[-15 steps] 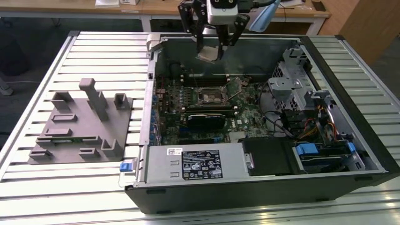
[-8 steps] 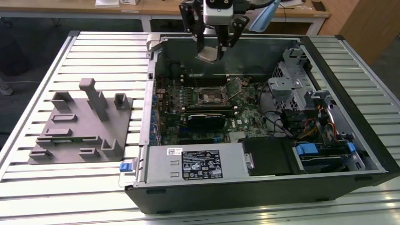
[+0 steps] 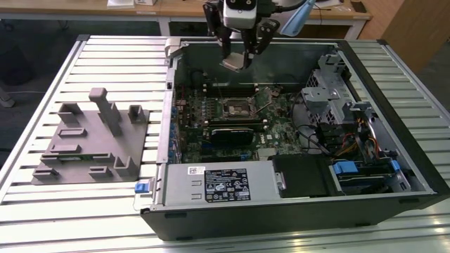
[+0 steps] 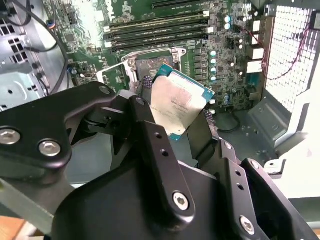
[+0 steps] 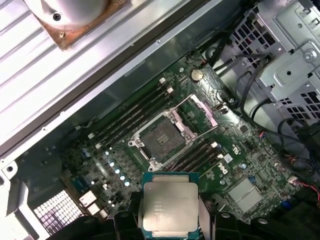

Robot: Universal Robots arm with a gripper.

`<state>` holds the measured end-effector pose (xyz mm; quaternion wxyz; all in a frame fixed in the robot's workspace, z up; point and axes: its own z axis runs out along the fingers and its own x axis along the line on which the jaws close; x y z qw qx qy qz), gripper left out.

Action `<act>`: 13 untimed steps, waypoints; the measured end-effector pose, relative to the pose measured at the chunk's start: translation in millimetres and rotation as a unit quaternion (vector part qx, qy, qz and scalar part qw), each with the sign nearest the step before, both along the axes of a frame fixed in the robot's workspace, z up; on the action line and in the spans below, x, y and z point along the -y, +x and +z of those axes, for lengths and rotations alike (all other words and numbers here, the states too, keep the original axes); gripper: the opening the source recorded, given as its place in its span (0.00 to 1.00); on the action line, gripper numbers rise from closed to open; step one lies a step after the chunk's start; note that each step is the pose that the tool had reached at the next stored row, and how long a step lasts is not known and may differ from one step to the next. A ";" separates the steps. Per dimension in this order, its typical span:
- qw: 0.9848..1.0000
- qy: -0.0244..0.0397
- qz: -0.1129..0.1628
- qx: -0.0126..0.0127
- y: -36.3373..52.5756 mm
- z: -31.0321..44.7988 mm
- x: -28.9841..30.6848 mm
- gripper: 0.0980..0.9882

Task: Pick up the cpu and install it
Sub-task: 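Place the cpu into insertion slot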

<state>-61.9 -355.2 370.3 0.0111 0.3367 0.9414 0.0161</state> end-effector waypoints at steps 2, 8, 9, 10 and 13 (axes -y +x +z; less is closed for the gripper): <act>1.000 0.000 -0.011 0.000 0.0 -0.2 -0.1 0.49; 0.999 0.000 -0.043 0.000 0.0 -0.7 -0.2 0.49; 0.999 0.000 -0.048 0.000 0.0 -0.8 -0.2 0.49; 0.999 0.000 -0.054 0.000 0.0 -0.9 -0.2 0.49; 0.998 0.000 -0.071 0.000 0.0 -1.2 -0.3 0.49</act>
